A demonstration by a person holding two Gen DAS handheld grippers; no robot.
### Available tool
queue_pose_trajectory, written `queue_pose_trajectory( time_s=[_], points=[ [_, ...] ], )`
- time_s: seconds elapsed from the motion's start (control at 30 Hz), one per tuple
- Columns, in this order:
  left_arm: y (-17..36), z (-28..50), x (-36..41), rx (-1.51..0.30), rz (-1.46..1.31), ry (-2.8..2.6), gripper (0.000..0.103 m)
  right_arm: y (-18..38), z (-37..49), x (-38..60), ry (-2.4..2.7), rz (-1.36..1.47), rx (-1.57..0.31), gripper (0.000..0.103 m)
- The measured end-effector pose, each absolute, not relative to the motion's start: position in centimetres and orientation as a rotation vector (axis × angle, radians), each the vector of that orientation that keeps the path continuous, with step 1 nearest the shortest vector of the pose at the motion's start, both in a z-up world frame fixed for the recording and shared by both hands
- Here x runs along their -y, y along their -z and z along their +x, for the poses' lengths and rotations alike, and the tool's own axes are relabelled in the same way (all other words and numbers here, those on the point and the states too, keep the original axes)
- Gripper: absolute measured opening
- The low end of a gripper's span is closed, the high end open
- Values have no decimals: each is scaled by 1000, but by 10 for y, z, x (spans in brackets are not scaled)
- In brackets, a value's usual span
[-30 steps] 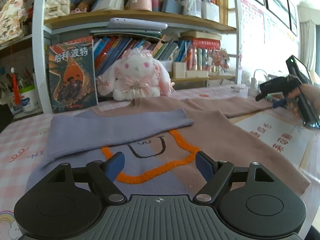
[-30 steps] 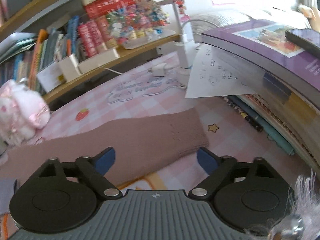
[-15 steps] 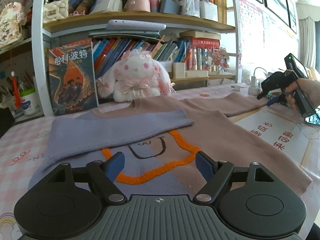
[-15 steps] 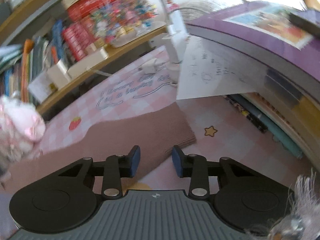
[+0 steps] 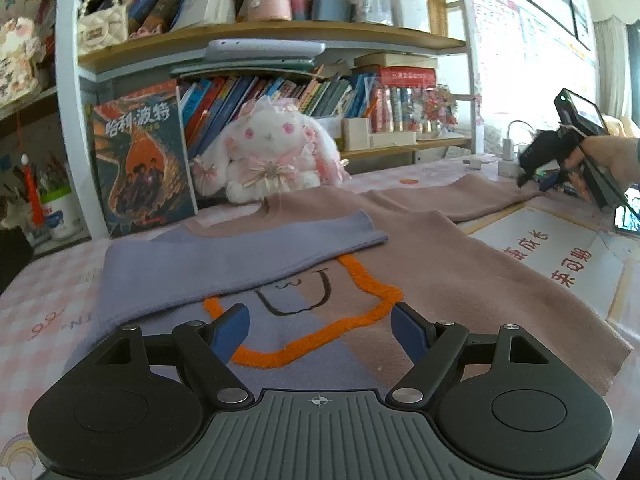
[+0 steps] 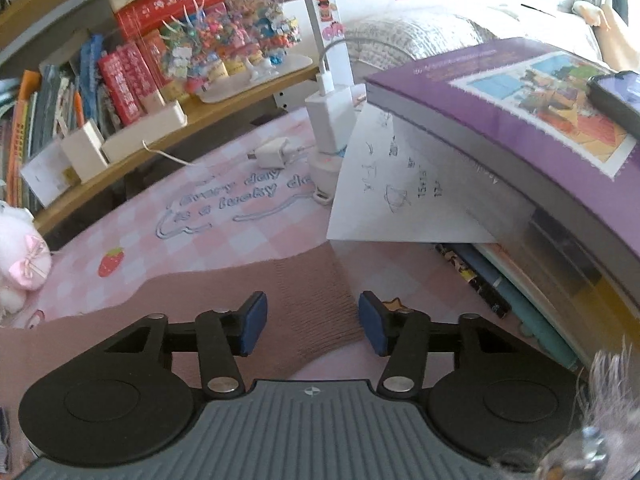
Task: Fold clothes
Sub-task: 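Move the right gripper to the pink sleeve cuff, then grasp the pink sleeve cuff with the right gripper and lift it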
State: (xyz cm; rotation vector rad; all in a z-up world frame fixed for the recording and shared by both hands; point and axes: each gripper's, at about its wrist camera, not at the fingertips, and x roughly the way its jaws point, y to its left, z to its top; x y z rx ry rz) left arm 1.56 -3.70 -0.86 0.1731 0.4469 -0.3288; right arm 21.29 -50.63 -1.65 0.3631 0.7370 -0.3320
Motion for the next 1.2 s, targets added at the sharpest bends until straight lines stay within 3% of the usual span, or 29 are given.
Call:
queue_pose_trajectory(
  time_s=[0.1, 0.17, 0.2, 0.37, 0.63, 0.77, 0.8, 0.83, 0.87, 1.2],
  points=[
    [8, 18, 32, -453, 146, 305, 80, 18, 213, 504, 344, 318, -748, 32],
    [8, 17, 29, -447, 135, 304, 80, 18, 212, 504, 346, 294, -753, 9],
    [7, 17, 29, -444, 132, 307, 80, 17, 211, 506, 333, 306, -755, 6],
    [7, 15, 33, -440, 157, 314, 80, 7, 203, 514, 307, 362, -756, 7],
    [8, 13, 40, -433, 193, 330, 80, 11, 203, 518, 346, 408, -751, 35],
    [8, 15, 36, -442, 171, 326, 80, 16, 207, 516, 338, 382, -752, 37],
    [8, 15, 35, -443, 166, 325, 80, 17, 208, 516, 335, 376, -753, 37],
    [8, 16, 35, -446, 162, 325, 80, 18, 209, 516, 333, 369, -753, 27],
    [8, 17, 34, -450, 159, 325, 80, 19, 210, 515, 311, 361, -761, 9],
    [9, 16, 36, -443, 166, 343, 80, -51, 185, 480, 105, 364, -627, 6]
  ],
)
